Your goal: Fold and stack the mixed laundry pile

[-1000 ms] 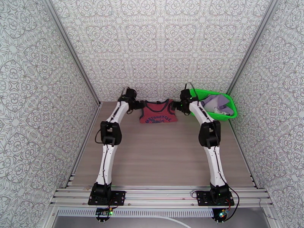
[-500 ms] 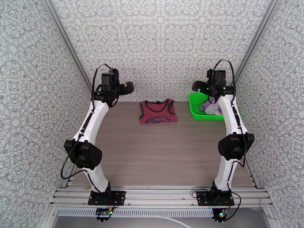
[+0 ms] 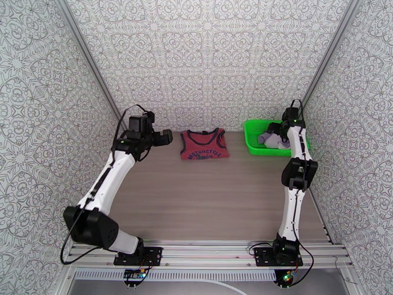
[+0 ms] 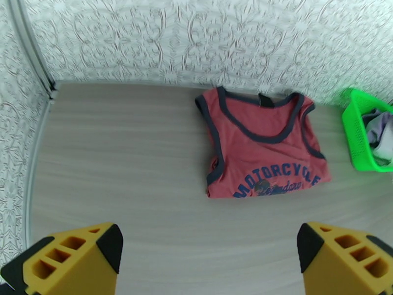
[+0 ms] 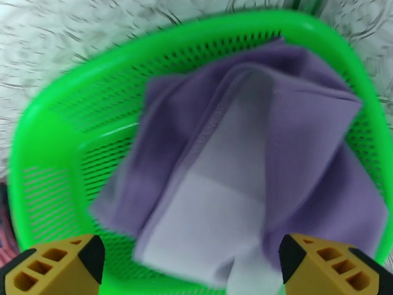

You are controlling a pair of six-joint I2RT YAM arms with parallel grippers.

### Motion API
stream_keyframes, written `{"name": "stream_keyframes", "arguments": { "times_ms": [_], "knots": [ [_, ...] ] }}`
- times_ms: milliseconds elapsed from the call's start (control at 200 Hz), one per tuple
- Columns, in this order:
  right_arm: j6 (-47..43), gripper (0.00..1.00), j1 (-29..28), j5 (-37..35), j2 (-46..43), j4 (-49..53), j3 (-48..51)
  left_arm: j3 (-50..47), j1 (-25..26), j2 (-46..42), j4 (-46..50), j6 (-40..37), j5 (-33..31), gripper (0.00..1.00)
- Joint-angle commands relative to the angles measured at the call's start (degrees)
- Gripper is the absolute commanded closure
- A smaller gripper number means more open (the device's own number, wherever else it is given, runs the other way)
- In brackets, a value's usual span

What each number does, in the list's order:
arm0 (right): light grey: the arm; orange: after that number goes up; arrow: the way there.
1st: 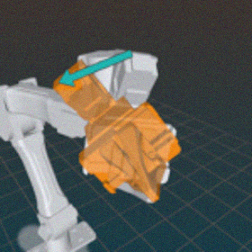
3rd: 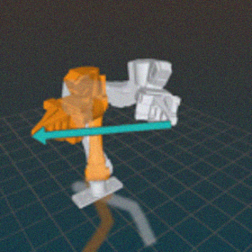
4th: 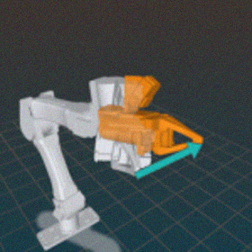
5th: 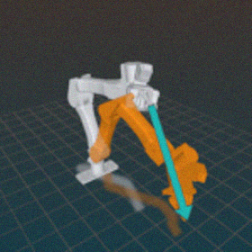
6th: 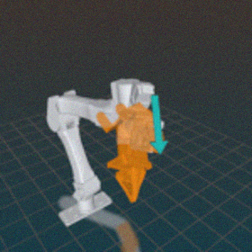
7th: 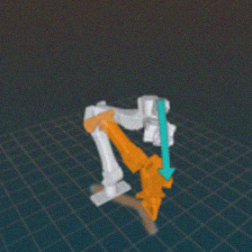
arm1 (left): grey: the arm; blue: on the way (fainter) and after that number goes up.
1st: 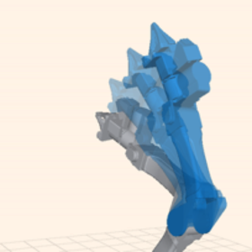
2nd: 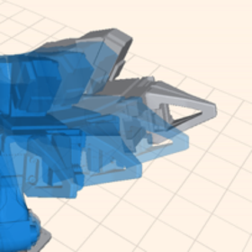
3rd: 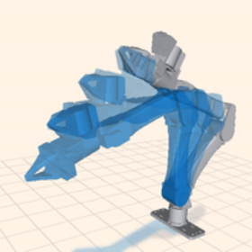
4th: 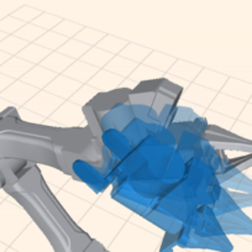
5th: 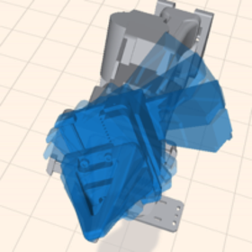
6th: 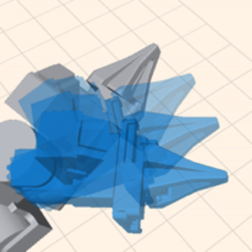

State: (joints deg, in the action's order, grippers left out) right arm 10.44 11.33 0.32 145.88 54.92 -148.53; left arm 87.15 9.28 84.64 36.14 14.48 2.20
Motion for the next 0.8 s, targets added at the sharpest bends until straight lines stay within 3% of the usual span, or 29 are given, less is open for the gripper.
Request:
{"name": "stream_keyframes", "arguments": {
  "times_ms": [0, 185, 285, 340, 500, 635, 790],
  "knots": [
    [-1.3, 0.01, -1.1, -1.9, 2.9, 0.1, -4.1, -2.4, 0.3, -0.6, 1.6, -1.6, -0.9, 0.01],
    [0.5, 0.05, -1.1, -0.3, 7.8, -1.4, -3.8, -5.3, 0.4, -2.4, 1.5, -1.4, -1.9, 0.01],
    [1.8, 0.18, -1.1, 1.3, 9.7, -1.8, -3.9, -5.7, 0.4, -2.3, 1.7, -1.4, -1.9, 0.0],
    [2.5, 0.33, -1.1, 2.6, 10.1, -2.3, -3.7, -5.5, 0.5, -2.2, 2.0, -1.4, -1.9, 0.01],
    [4.5, 1.0, -1.0, 4.6, 8.1, -3.3, -3.5, -4.8, 0.6, -2.2, 2.2, -1.2, -1.7, 0.01],
    [5.5, 1.0, -1.1, 7.5, 1.7, -5.1, -2.0, -4.3, 1.0, -2.7, 2.1, -0.9, -1.3, 0.01],
    [7.0, 1.0, -1.6, 10.8, -10.8, -9.3, 3.1, -3.8, 1.4, -3.8, 1.2, -0.1, -0.4, 0.25]
  ]
}}
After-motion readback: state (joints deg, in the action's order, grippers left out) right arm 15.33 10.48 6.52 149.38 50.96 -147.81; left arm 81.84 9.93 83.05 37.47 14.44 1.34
